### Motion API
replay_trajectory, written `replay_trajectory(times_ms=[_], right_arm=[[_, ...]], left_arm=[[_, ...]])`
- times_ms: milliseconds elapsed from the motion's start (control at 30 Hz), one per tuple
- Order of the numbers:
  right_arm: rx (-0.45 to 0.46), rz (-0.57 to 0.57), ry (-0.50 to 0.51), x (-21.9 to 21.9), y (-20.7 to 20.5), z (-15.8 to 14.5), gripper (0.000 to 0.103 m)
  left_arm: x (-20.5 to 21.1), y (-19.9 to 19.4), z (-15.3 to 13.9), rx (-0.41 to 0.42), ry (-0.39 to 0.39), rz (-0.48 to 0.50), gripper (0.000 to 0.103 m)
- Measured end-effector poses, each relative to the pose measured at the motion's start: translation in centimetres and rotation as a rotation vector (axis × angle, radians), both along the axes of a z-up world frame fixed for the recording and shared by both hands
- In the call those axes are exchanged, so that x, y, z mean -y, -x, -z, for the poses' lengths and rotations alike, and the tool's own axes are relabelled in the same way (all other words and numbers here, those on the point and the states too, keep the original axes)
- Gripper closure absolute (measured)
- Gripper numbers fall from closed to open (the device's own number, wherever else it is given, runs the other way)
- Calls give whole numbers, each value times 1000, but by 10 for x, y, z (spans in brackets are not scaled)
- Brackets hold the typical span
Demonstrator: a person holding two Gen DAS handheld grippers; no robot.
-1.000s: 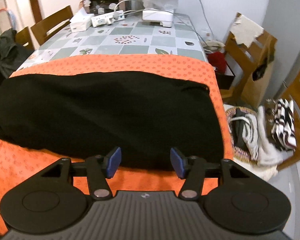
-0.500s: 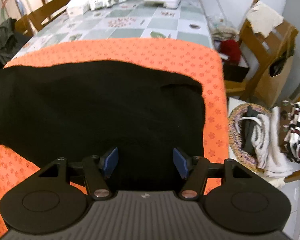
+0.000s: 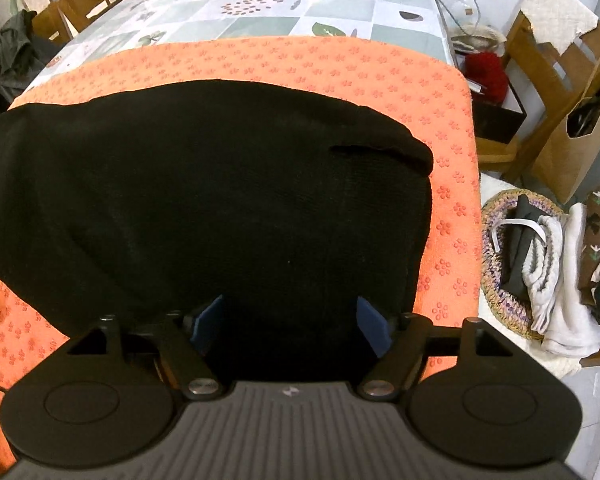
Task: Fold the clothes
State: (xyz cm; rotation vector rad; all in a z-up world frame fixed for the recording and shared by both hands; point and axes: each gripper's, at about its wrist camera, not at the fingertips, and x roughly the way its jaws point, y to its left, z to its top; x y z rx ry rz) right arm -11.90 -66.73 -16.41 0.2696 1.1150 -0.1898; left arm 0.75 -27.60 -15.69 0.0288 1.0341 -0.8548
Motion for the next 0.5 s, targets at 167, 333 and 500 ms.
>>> replay_trajectory(times_ms=[167, 333, 500], right_arm=[[-6, 2, 4, 0, 0, 1, 24], [-22, -1, 7, 0, -4, 0, 23], [-28, -4, 9, 0, -5, 0, 23]], left_arm=[[-4, -8, 4, -26, 44, -58, 0], [-21, -10, -3, -5, 129, -191, 0], [-21, -26, 10, -54, 153, -248, 0]])
